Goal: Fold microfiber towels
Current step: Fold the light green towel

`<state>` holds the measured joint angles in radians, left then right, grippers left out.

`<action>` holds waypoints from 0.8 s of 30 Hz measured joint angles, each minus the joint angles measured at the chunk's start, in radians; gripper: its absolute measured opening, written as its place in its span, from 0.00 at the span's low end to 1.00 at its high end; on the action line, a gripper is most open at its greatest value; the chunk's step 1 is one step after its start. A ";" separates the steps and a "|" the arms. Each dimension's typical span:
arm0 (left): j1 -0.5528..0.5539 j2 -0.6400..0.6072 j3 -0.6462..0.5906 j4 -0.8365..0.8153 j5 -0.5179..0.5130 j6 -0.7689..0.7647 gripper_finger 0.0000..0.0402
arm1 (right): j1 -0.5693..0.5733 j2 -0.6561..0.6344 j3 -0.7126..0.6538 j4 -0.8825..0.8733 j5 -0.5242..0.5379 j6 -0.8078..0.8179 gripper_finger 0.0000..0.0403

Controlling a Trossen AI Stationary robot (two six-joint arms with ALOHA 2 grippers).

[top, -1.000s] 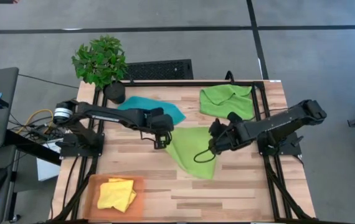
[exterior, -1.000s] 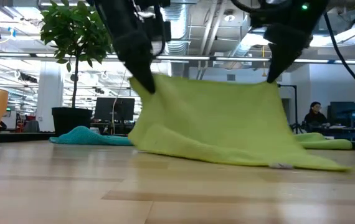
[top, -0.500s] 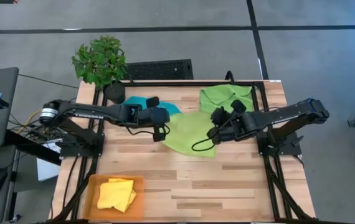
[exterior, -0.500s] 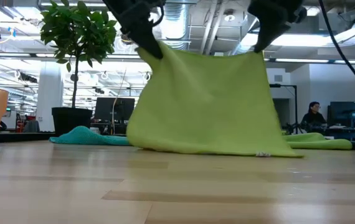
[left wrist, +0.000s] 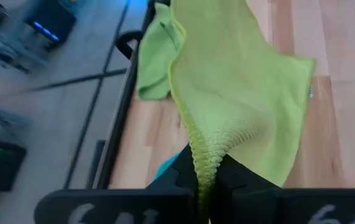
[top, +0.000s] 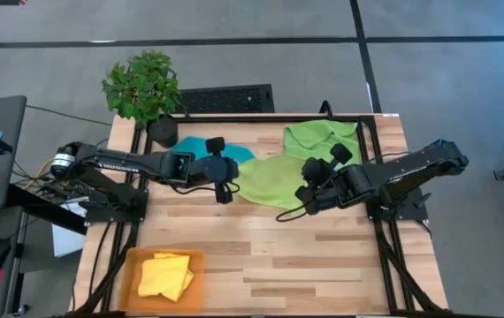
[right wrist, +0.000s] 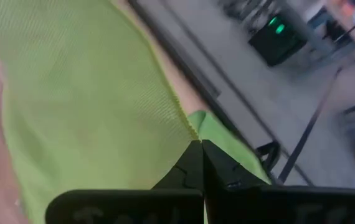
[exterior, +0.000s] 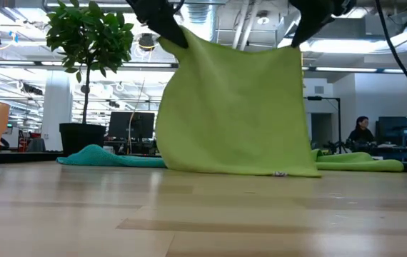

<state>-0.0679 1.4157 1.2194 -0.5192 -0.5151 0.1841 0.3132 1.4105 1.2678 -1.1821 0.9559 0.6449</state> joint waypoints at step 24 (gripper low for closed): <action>-0.020 -0.026 0.048 -0.022 -0.090 0.045 0.00 | 0.019 0.000 0.000 -0.021 0.162 -0.012 0.03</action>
<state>-0.0880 1.3895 1.2678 -0.5409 -0.6051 0.2293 0.3326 1.4109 1.2675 -1.2035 1.1180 0.6324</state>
